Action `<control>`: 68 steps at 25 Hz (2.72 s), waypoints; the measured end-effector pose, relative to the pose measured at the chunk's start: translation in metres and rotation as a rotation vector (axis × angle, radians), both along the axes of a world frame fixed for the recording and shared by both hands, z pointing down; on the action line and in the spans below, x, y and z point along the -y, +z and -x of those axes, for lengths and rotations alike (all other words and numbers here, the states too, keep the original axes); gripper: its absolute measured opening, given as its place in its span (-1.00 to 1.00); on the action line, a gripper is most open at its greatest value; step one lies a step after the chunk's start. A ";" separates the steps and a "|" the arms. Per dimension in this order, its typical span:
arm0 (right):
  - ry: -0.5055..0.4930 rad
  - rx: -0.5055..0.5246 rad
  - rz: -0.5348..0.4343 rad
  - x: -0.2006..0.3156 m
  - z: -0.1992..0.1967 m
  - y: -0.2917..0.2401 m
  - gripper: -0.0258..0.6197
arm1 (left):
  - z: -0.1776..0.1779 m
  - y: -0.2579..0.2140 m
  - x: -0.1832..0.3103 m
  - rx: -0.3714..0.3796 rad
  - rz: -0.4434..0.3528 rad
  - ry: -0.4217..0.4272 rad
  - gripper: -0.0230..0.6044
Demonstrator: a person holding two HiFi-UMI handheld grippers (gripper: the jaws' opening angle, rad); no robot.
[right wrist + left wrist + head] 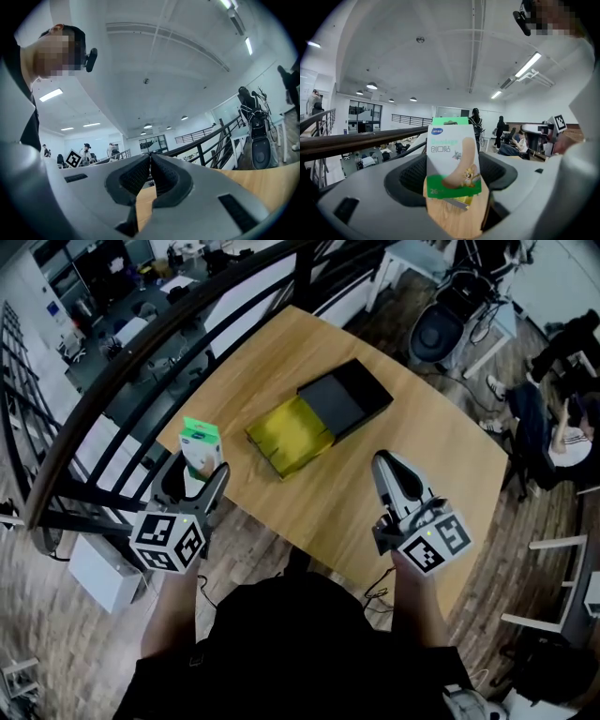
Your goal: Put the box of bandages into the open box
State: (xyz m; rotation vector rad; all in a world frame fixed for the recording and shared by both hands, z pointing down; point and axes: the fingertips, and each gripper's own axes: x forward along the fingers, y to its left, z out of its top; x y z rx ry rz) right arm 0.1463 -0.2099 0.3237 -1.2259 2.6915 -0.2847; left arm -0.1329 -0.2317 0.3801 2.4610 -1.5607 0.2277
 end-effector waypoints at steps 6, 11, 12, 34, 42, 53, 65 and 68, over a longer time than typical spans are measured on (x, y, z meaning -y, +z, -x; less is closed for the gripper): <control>-0.011 0.017 -0.014 0.018 -0.020 -0.003 -0.81 | -0.022 0.004 0.017 0.006 0.016 -0.005 0.19; 0.003 0.021 0.012 0.031 -0.026 0.005 -0.80 | -0.029 0.005 0.031 0.019 0.026 0.008 0.19; 0.008 0.020 0.017 0.034 -0.027 0.007 -0.80 | -0.030 0.005 0.035 0.021 0.029 0.012 0.19; 0.085 -0.009 0.162 0.078 -0.021 0.055 -0.80 | -0.084 0.115 0.131 0.063 0.247 0.186 0.19; 0.112 -0.008 0.208 0.089 -0.024 0.072 -0.80 | -0.105 0.173 0.142 0.129 0.372 0.246 0.19; 0.155 0.005 0.279 0.089 -0.038 0.107 -0.81 | -0.135 0.246 0.149 0.221 0.513 0.321 0.19; 0.191 0.011 0.296 0.078 -0.054 0.116 -0.80 | -0.131 0.283 0.146 0.354 0.533 0.314 -0.34; 0.185 0.013 0.287 0.077 -0.056 0.113 -0.80 | -0.130 0.273 0.146 0.336 0.508 0.298 -0.37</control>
